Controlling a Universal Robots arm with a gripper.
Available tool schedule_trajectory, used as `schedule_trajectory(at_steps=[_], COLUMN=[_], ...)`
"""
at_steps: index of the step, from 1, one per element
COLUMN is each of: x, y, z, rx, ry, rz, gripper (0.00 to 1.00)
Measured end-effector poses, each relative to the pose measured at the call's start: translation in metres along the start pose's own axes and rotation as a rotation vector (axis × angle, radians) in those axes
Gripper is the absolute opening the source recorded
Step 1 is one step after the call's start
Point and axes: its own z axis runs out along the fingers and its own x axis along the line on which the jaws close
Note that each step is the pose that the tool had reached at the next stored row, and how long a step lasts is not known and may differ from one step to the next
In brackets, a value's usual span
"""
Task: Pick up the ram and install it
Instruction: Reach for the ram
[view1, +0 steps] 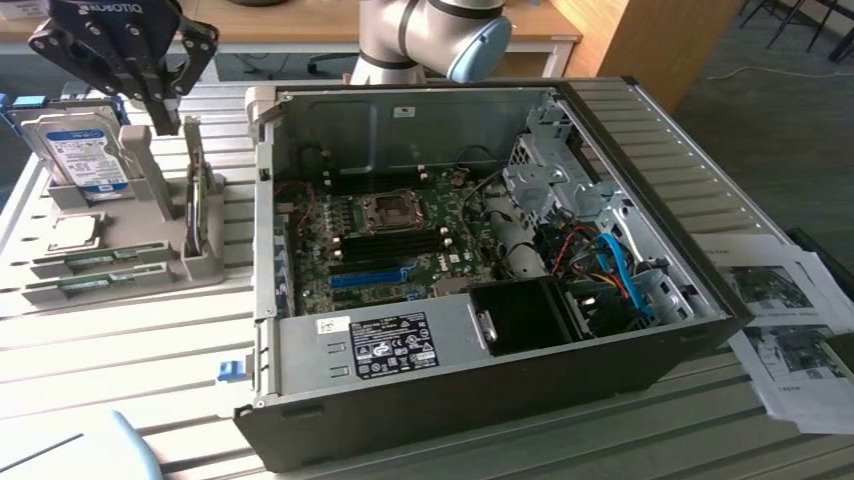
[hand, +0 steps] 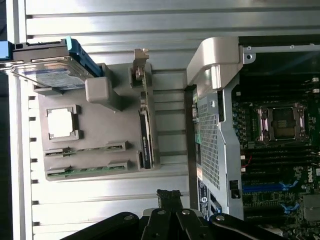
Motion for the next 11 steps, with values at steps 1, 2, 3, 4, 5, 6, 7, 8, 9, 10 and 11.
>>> schedule_trajectory(at_steps=[1,2,3,4,5,6,7,8,9,10,11], x=[0.002,0.004,0.007,0.009,0.011,0.013,0.015,0.017,0.019,0.021,0.023], y=[-0.0002,-0.0003,-0.0005,-0.0006,-0.0008,-0.0010,-0.0011,-0.0013,-0.0014,-0.0016,-0.0017], z=[-0.0001,-0.0001,-0.0002,-0.0002,-0.0003,-0.0003,-0.0004,-0.0004,-0.0005,-0.0005,-0.0006], rx=[0.0000,0.0000,0.0000,0.0000,0.0000,0.0001,0.0000,0.0000,0.0000,0.0000,0.0001], ry=[0.0001,0.0001,0.0001,0.0002,0.0002,0.0002,0.0002,0.0003,0.0003,0.0004,0.0004], rz=[0.000,0.000,0.000,0.000,0.000,0.000,0.000,0.000,0.000,0.000,0.000], gripper=[0.09,0.09,0.09,0.09,0.09,0.09,0.09,0.09,0.09,0.09,0.09])
